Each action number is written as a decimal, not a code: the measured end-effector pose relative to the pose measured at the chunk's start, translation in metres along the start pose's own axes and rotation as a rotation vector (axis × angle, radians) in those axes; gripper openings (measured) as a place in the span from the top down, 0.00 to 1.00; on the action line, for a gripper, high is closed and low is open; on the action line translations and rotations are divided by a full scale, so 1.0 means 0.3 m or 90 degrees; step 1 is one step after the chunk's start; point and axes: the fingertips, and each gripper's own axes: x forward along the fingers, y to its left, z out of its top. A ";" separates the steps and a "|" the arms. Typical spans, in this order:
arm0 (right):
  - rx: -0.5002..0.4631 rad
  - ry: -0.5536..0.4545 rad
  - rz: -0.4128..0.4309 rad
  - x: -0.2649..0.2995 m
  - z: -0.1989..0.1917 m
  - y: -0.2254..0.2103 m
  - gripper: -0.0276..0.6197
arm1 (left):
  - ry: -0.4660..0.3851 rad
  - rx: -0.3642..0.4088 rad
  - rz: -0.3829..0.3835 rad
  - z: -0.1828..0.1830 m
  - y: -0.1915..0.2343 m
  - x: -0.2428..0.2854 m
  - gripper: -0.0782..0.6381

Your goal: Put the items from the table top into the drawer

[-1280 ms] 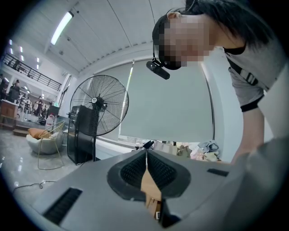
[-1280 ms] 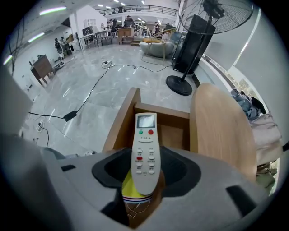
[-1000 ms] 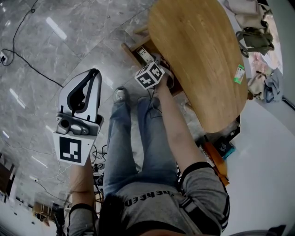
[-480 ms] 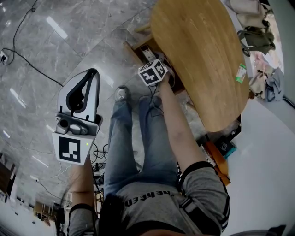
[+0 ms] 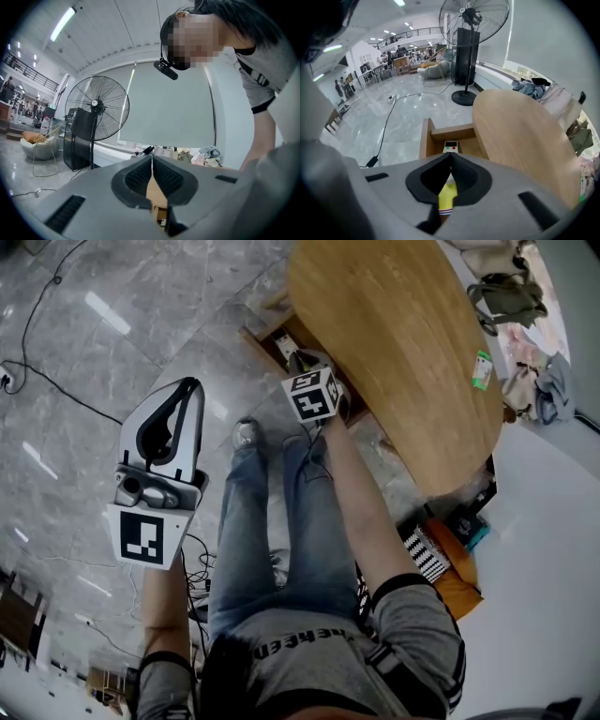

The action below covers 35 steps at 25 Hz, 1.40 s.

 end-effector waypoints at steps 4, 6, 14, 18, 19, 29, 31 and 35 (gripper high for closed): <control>0.042 -0.048 0.012 -0.097 0.026 0.010 0.95 | -0.003 0.007 -0.022 0.028 -0.029 0.009 0.87; 0.054 -0.073 0.009 -0.149 0.032 0.010 0.95 | -0.008 0.010 -0.029 0.047 -0.045 0.013 0.87; 0.127 -0.177 -0.015 -0.414 0.007 -0.006 0.95 | -0.008 0.020 -0.060 0.116 -0.149 0.005 0.87; 0.138 -0.231 -0.022 -0.583 0.014 -0.006 0.95 | -0.027 0.010 -0.052 0.209 -0.204 0.004 0.87; 0.138 -0.244 -0.023 -0.626 0.015 -0.001 0.95 | -0.040 0.004 -0.047 0.245 -0.218 0.003 0.87; 0.141 -0.345 -0.041 -1.018 0.069 0.009 0.95 | -0.076 0.011 -0.028 0.453 -0.344 -0.091 0.87; 0.141 -0.355 -0.041 -1.088 0.078 0.015 0.95 | -0.060 0.014 -0.018 0.473 -0.357 -0.116 0.87; 0.147 -0.381 -0.040 -1.232 0.100 0.035 0.95 | -0.068 0.012 -0.012 0.548 -0.390 -0.163 0.87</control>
